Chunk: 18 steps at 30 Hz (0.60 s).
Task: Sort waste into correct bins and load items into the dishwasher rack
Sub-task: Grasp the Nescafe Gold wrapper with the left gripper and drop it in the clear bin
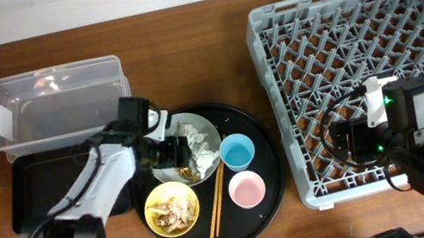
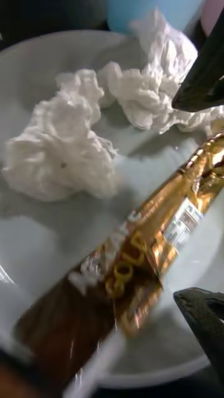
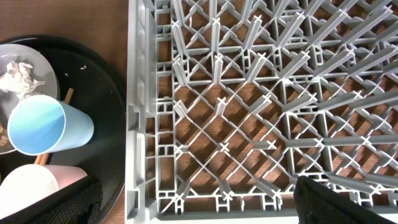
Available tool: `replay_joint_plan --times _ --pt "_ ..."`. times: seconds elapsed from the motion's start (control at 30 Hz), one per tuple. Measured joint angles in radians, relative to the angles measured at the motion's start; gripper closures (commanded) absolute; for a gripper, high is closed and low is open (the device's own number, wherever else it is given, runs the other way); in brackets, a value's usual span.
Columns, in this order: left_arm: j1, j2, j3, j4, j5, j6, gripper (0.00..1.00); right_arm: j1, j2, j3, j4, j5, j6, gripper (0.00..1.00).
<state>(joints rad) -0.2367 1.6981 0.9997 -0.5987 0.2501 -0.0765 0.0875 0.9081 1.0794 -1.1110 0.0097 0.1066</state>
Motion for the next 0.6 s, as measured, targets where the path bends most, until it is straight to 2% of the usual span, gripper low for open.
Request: replay_joint_plan --times 0.03,0.1,0.2,0.43,0.6 --pt "-0.014 0.024 0.000 0.004 -0.009 0.000 0.23 0.000 0.000 0.000 0.000 0.000 0.000 0.01" --pt "-0.027 0.055 0.001 0.012 -0.045 -0.005 0.63 0.000 0.000 0.000 0.000 0.000 -0.001 0.01" --pt "-0.031 0.062 0.007 0.018 -0.063 -0.014 0.99 0.000 0.000 0.000 0.000 0.000 0.000 0.01" --pt "-0.031 0.038 0.063 -0.034 -0.088 -0.019 1.00 0.000 0.000 0.000 0.000 0.000 -0.001 0.01" --pt "-0.009 -0.180 0.182 0.008 -0.220 -0.040 1.00 0.000 0.000 0.000 0.000 0.000 -0.001 0.01"
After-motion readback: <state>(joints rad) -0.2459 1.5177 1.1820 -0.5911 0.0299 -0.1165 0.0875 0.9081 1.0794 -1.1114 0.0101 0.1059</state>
